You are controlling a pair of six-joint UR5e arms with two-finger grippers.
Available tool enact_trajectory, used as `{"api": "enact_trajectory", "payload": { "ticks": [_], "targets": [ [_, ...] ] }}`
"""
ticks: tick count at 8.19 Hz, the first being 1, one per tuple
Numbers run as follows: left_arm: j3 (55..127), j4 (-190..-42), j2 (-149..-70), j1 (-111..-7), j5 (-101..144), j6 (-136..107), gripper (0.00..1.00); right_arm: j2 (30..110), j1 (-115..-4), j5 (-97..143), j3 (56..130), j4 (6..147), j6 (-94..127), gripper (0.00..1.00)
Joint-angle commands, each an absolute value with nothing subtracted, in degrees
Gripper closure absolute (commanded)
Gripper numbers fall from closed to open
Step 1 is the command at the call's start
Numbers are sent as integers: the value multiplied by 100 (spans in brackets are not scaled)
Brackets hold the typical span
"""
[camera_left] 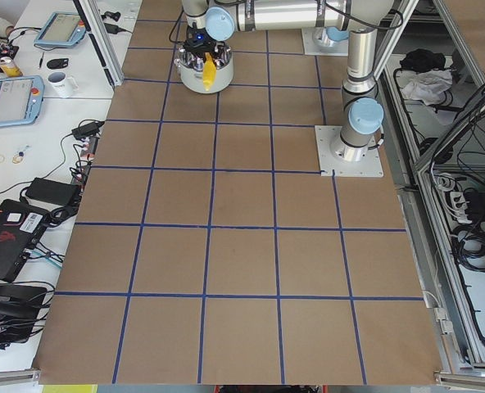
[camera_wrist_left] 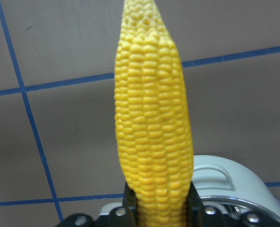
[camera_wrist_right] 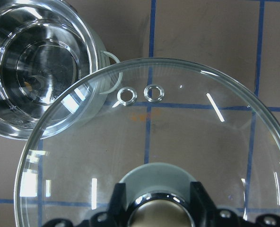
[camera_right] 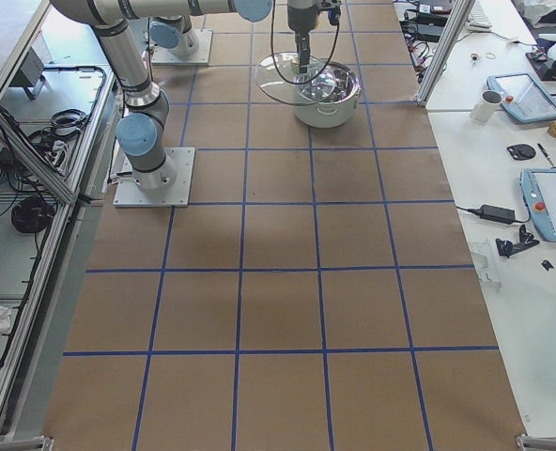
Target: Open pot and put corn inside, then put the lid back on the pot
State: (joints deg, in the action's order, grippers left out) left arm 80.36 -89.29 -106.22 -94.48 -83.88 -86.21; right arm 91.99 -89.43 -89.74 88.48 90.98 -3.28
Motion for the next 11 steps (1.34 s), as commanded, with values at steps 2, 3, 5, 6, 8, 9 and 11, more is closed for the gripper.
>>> {"api": "enact_trajectory", "payload": {
  "ticks": [2,3,5,6,8,9,11],
  "targets": [
    [7122,-8500,-11345,-10316,-8332,-9500,100,9211,-8938,-9035,8851,9114,-316,70],
    [6928,-8351,-11547,-10466,-8315,-9736,100,9211,-8938,-9035,8851,9123,-316,70],
    [6820,-7981,-11820,-10774,-7957,-9914,100,9220,-8947,-9035,8851,9132,-316,70],
    [6812,-7963,-11926,-10828,-7719,-9923,100,9228,-8939,-9044,8851,9132,-316,70],
    [6812,-7762,-12110,-10986,-7682,-10150,100,9237,-8947,-9044,8851,9141,-351,70],
    [6829,-7709,-12190,-10995,-7682,-10273,100,9237,-8947,-9044,8851,9141,-352,74],
    [6829,-7508,-12470,-11013,-7691,-10588,100,9237,-8947,-9044,8851,9141,-343,75]
  ]
}}
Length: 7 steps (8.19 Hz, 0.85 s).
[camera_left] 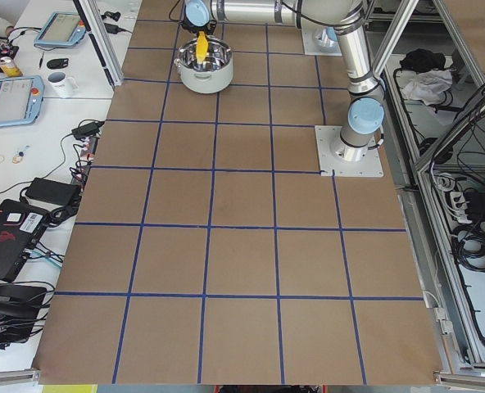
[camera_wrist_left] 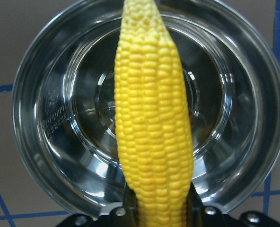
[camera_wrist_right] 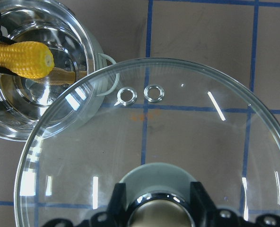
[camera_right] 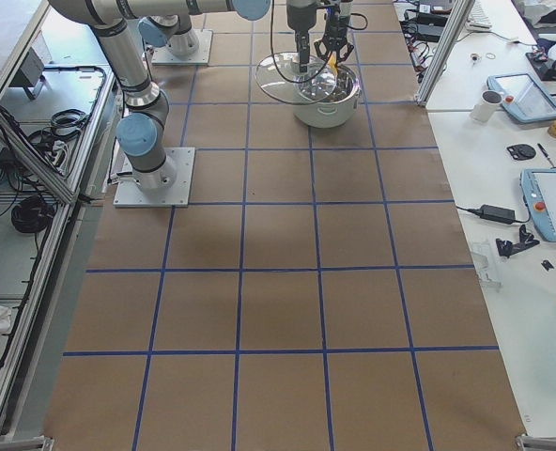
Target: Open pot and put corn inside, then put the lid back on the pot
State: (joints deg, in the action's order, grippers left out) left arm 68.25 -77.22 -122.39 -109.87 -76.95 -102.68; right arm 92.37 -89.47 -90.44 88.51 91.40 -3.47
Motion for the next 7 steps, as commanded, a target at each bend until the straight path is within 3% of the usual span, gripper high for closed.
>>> {"api": "enact_trajectory", "payload": {
  "ticks": [1,3,4,6,7],
  "targets": [
    [6829,-7262,-12541,-11030,-7690,-10730,100,9237,-8947,-9044,8851,9149,-360,79],
    [6829,-7251,-12595,-11039,-7673,-10775,100,9237,-8947,-9044,8851,9158,-378,80],
    [6838,-7251,-12595,-11091,-7664,-10793,100,9237,-8947,-9044,8851,9150,-378,90],
    [6847,-7129,-12612,-11136,-7690,-10758,100,9237,-8947,-9044,8851,9176,-378,90],
    [6847,-7102,-12621,-11136,-7690,-10819,79,9237,-8947,-9053,8851,9167,-378,90]
  ]
}}
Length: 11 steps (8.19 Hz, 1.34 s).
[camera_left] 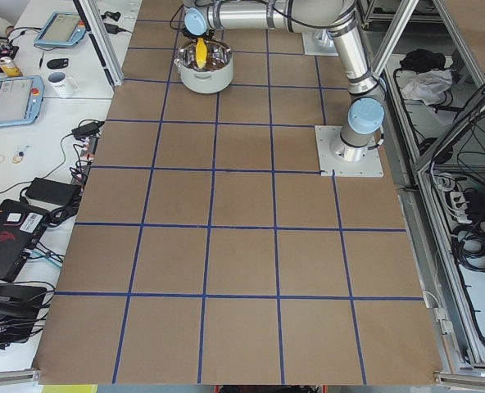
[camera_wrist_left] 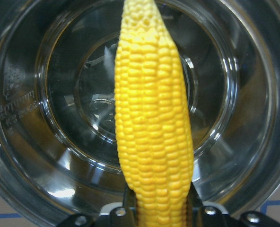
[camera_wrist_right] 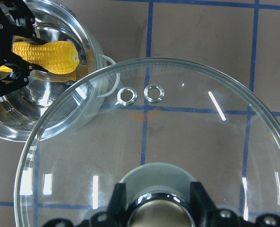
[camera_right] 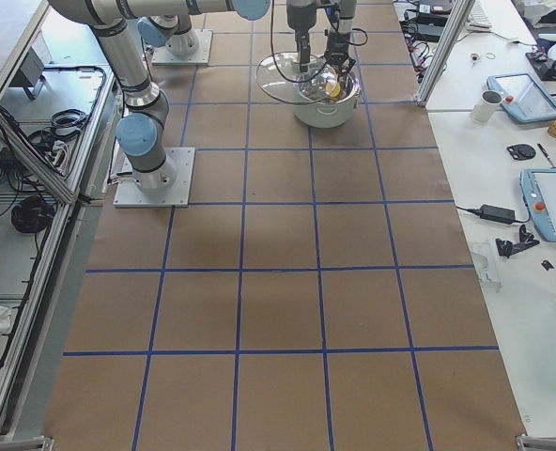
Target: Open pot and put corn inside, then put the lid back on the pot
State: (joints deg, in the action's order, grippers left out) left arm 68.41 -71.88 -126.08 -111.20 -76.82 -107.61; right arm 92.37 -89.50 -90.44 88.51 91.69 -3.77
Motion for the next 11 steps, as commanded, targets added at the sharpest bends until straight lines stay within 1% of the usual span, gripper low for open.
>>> {"api": "enact_trajectory", "payload": {
  "ticks": [1,2,3,4,6,7,8,10,11],
  "targets": [
    [6847,-7102,-12630,-11136,-7690,-10802,68,9237,-8947,-9061,8851,9158,-378,91],
    [6847,-7102,-12691,-11136,-7725,-10793,38,9237,-8947,-9062,8851,9167,-378,91],
    [6855,-7110,-12709,-11136,-7734,-10767,24,9246,-8956,-9149,8851,9158,-387,99],
    [6855,-7110,-12665,-11136,-7743,-10732,17,9246,-8965,-9202,8842,9184,-378,100],
    [6882,-7172,-12577,-11136,-7743,-10714,15,9237,-8947,-9193,8842,9185,-387,100],
    [6873,-7198,-12481,-11127,-7830,-10662,10,9237,-8939,-9193,8842,9185,-395,100],
    [6908,-7242,-12359,-11127,-7953,-10539,0,9220,-8947,-9167,8842,9202,-361,100],
    [6987,-7610,-12052,-11092,-7954,-10031,0,9141,-8956,-9105,8816,9298,-299,100],
    [7109,-7698,-11919,-10953,-7954,-9672,0,8888,-9008,-9105,8720,9464,-20,100]
  ]
}}
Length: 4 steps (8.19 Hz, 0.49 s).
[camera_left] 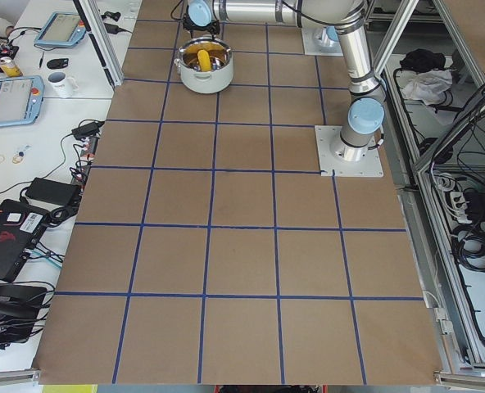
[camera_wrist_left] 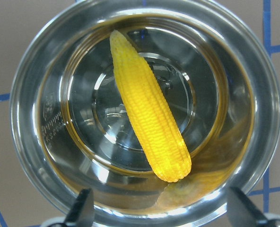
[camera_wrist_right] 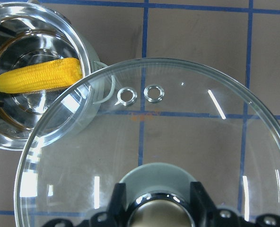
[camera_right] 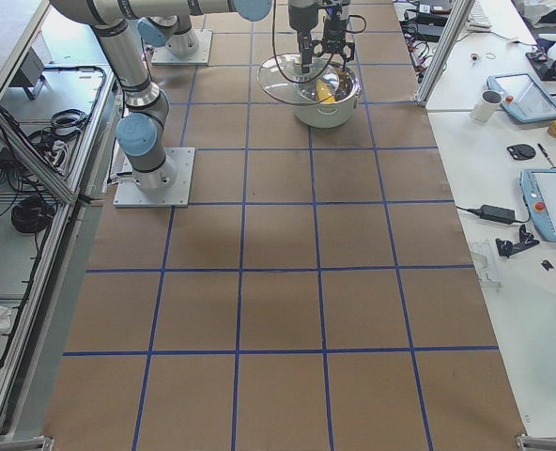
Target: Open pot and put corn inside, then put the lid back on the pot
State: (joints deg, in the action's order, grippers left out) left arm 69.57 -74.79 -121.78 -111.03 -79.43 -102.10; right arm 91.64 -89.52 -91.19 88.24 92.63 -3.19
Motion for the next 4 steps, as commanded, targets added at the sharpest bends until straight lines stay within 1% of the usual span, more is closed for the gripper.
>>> {"api": "enact_trajectory", "payload": {
  "ticks": [1,2,3,4],
  "targets": [
    [7258,-7751,-11735,-10612,-7954,-9363,0,8625,-9157,-9088,8693,9701,322,100],
    [7564,-7743,-11568,-10304,-7963,-8734,0,8396,-9567,-9105,8701,9982,908,100],
    [7872,-7743,-11271,-10135,-7963,-8275,0,8106,-10093,-9192,8692,10376,1314,100],
    [8188,-7743,-10937,-9925,-7989,-7522,0,7799,-10368,-9237,8684,10841,1832,100]
  ]
}}
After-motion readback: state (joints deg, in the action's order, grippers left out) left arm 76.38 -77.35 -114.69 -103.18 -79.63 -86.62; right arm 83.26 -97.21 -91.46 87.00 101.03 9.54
